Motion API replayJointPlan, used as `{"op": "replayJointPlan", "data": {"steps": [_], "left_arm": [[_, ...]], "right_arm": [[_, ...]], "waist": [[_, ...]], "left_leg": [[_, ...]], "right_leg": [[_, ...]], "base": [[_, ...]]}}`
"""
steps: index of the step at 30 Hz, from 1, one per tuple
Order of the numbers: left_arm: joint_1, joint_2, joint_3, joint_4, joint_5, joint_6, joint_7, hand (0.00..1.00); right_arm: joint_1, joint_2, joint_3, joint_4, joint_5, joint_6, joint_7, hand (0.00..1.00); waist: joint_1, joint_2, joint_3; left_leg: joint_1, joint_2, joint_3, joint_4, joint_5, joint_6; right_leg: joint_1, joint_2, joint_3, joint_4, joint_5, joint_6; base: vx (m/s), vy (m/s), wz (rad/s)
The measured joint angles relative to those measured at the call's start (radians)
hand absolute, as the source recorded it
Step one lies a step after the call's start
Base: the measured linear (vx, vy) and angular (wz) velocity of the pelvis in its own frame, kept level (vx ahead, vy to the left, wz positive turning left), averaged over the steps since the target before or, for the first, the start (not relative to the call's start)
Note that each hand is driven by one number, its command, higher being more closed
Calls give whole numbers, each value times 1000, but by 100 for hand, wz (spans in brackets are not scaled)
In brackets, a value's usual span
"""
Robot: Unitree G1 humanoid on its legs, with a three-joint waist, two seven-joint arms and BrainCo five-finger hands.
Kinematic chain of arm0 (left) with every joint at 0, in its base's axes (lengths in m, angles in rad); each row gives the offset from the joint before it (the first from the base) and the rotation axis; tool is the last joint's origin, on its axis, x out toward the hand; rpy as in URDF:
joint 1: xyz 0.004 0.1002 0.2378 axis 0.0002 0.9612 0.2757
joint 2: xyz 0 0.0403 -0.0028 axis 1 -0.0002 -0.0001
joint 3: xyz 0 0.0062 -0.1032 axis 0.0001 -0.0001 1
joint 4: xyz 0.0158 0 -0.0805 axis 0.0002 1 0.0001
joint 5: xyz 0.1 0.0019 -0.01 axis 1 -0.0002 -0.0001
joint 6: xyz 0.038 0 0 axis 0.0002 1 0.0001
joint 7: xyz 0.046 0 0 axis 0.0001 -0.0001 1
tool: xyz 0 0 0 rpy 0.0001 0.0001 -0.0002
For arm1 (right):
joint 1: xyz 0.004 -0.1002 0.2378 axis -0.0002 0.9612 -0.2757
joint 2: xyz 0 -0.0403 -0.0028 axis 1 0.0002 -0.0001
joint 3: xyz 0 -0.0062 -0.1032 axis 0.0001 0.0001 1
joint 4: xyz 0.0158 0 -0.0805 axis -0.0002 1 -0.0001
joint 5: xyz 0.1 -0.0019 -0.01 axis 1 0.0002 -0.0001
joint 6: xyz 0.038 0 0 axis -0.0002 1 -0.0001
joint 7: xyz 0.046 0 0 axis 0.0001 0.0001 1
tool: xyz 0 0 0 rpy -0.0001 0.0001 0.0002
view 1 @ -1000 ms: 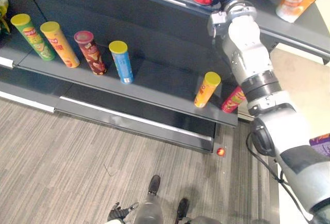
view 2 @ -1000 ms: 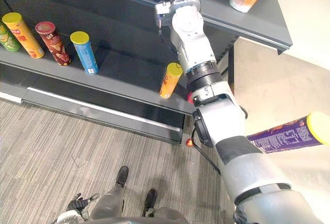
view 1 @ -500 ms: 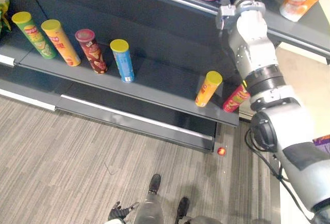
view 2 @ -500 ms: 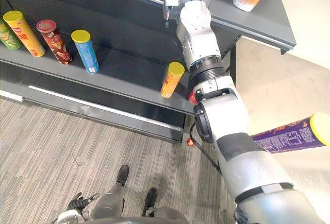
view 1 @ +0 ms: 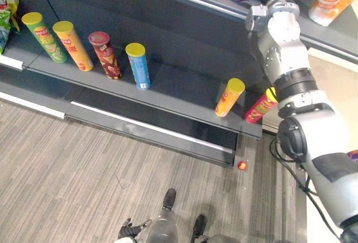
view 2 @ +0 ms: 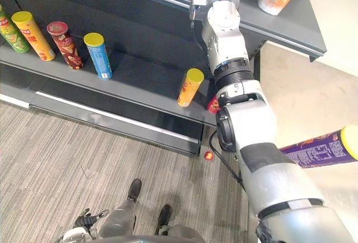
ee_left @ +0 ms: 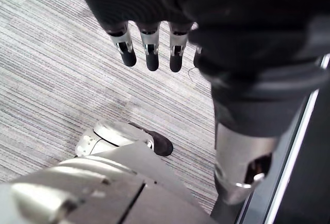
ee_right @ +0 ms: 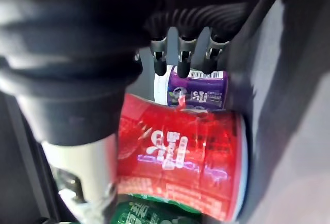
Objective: Put the gum and the chips on the shelf.
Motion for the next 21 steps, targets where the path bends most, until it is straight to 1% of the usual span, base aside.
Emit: {"op": "replayJointPlan", "data": {"steps": [5, 12, 14, 18, 21], "left_arm": [[0, -1, 1, 0, 1, 0, 0, 0], [1, -5, 5, -1, 3, 2, -1, 0], [1, -7, 6, -1, 4, 3, -1, 0], [8, -13, 6, -1, 4, 3, -1, 0], [10, -14, 9, -1, 8, 3, -1, 0]], "right_arm": [[5, 0, -2, -17, 2, 1, -7, 0], [79, 2, 19, -143, 8, 3, -19, 0], [103, 2, 19, -174, 8, 2, -19, 0], [131, 1, 35, -218, 7, 1, -24, 0], [155, 0, 41, -261, 4, -1, -27, 0]], "waist": [[1, 1, 1], [2, 3, 1], [-1, 7, -1], [-6, 25, 1], [-9, 31, -1]], "left_leg": [[2, -1, 9, 0, 0, 0], [16, -2, 19, 0, -2, 1], [21, -2, 21, 0, -2, 1], [33, 0, 32, 0, -7, 0], [34, 2, 42, 0, -8, 0]], "right_leg": [[0, -2, 3, 0, 0, -1], [8, -6, 11, 3, 2, -3], [12, -6, 11, 4, 2, -3], [20, -7, 20, 4, 2, -3], [18, -6, 29, 2, 2, -3]], "base": [[0, 0, -1], [0, 0, -3], [0, 0, 0], [5, -3, -9], [22, -10, -10]]}}
